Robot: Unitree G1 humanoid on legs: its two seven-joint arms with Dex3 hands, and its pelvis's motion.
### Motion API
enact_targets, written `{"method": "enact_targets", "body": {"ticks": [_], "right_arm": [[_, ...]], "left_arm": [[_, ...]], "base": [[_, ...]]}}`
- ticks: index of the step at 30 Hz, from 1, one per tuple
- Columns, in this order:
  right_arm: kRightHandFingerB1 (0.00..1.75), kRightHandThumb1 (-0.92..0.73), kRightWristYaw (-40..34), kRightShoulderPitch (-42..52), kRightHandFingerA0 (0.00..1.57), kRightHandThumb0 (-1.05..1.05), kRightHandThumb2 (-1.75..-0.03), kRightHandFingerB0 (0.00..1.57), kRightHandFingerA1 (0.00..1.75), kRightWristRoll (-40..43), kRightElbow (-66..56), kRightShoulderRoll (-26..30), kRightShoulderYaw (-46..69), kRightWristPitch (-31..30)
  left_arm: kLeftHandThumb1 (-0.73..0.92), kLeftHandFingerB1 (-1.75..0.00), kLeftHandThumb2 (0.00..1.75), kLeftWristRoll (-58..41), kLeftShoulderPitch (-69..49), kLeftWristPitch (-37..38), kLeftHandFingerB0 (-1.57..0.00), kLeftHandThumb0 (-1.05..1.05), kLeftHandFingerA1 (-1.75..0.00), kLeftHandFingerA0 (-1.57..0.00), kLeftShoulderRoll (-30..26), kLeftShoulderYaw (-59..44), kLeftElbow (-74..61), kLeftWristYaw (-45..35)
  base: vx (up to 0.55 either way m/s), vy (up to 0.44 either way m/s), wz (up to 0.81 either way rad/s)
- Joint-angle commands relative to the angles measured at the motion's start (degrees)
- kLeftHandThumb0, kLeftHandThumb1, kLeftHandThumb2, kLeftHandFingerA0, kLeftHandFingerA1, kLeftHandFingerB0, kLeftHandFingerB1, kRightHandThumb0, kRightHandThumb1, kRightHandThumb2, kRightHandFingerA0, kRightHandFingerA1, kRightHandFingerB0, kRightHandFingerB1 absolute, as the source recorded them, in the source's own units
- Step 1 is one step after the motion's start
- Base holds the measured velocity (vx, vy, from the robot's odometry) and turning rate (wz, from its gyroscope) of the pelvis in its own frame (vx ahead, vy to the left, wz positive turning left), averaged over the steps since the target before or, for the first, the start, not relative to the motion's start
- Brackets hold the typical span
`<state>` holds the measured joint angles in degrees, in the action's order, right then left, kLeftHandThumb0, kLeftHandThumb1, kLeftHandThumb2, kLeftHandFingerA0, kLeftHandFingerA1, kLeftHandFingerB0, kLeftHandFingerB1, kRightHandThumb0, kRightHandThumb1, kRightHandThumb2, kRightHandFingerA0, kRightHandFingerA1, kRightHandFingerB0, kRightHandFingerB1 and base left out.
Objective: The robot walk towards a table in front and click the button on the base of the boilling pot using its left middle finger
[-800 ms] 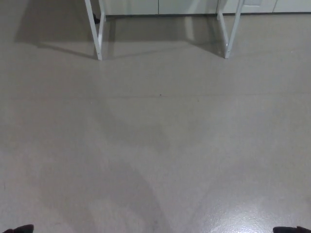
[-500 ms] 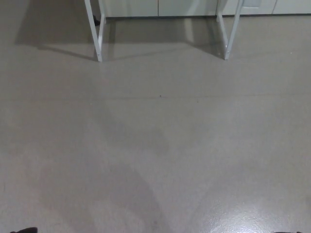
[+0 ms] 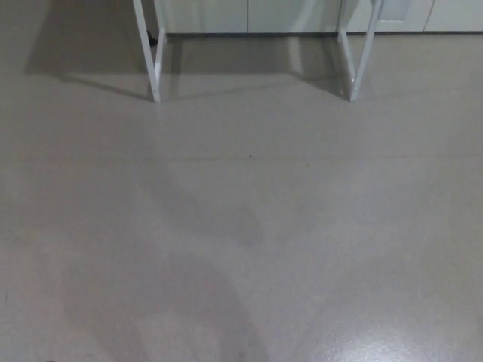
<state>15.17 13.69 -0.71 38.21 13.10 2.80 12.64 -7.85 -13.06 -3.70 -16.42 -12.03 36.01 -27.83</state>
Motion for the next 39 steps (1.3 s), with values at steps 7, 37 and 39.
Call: {"method": "enact_targets", "body": {"ticks": [7,37,39], "right_arm": [[0.43,-0.57,-1.44,0.10,0.61,-0.06,-0.56,0.53,0.55,-1.08,1.02,0.99,-0.46,1.72],[0.44,-0.59,-1.98,2.51,0.67,-0.08,-0.56,0.52,0.58,-2.04,4.32,1.78,-1.08,6.20],[0.44,-0.58,-2.23,2.30,0.67,-0.10,-0.56,0.54,0.58,-2.26,5.06,1.75,-1.25,6.72]], "left_arm": [[0.64,-0.33,0.58,0.07,0.93,1.46,-0.16,0.05,-0.50,-0.26,-1.44,0.84,1.46,-0.28],[0.43,-0.49,0.88,0.77,-1.33,1.89,-0.09,0.04,-0.59,-0.25,-1.45,2.90,0.64,0.74],[0.42,-0.49,0.88,0.83,-1.15,2.37,-0.10,0.03,-0.58,-0.25,-1.66,2.89,1.24,0.49]], "base": [[0.16,-0.312,0.11],[0.31,0.071,-0.02],[0.47,-0.161,0.72]]}}
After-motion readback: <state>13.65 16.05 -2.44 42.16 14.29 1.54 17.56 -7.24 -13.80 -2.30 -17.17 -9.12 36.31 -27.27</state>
